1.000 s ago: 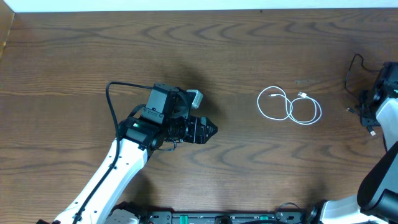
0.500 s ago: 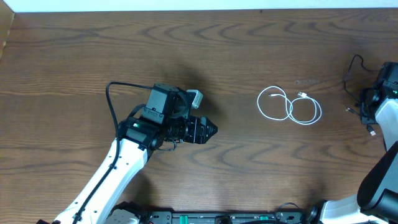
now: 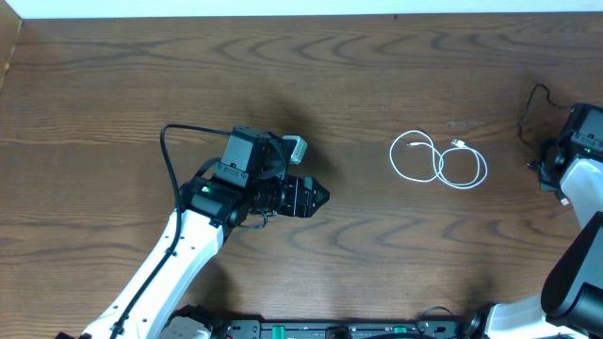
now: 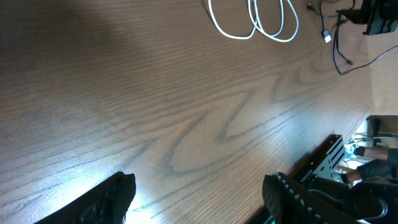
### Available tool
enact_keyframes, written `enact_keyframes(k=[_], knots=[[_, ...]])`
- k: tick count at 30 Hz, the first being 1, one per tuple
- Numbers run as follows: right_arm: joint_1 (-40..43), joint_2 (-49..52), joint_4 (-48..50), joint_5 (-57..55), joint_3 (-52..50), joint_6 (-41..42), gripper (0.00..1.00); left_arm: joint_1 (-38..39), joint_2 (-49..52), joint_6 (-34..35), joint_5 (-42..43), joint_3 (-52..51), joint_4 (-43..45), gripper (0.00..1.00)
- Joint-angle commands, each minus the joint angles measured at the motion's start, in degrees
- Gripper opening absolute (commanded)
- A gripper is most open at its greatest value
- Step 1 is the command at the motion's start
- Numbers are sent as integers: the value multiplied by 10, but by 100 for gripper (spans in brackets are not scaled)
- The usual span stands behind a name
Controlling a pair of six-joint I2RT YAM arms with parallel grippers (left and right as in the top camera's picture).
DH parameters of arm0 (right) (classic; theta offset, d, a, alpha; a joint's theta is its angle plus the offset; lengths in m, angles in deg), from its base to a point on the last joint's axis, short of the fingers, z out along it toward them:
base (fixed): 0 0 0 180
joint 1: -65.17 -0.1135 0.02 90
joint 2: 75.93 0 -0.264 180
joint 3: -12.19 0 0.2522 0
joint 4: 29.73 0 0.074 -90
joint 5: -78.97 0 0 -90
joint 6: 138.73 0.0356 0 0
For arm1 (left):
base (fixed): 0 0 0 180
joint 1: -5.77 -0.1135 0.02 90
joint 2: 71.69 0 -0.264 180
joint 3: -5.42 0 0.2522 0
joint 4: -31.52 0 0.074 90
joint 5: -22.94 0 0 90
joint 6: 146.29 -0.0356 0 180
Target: Untangle cables
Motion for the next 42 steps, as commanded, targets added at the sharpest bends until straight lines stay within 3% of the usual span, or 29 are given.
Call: enact_keyframes(k=[1, 6, 10, 13, 17, 24, 26, 27, 28, 39, 42], knots=[[-3, 1, 14, -5, -3, -7, 1, 1, 4, 2, -5, 9, -2, 70], [-3, 1, 81, -1, -3, -162, 1, 1, 4, 2, -5, 9, -1, 70], [-2, -2, 174, -2, 0, -409, 1, 1, 4, 1, -5, 9, -1, 71], [-2, -17, 258, -6, 4, -659, 1, 1, 4, 1, -5, 9, -1, 70], [1, -34, 324, -34, 4, -755, 1, 1, 4, 1, -5, 9, -2, 70], [43, -35, 315, 2, 4, -740, 3, 1, 4, 1, -5, 9, -2, 70], [59, -35, 297, 7, 4, -702, 40, 1, 4, 1, -5, 9, -1, 71], [67, -35, 290, 18, 4, -683, 51, 1, 4, 1, -5, 9, -1, 71], [73, -35, 284, 36, 4, -676, 54, 1, 4, 1, -5, 9, -1, 70], [60, -35, 221, 354, 4, -646, 54, 1, 4, 1, -5, 9, -1, 71], [30, -35, 182, 428, 4, -647, 60, 1, 4, 1, -5, 9, -1, 71]])
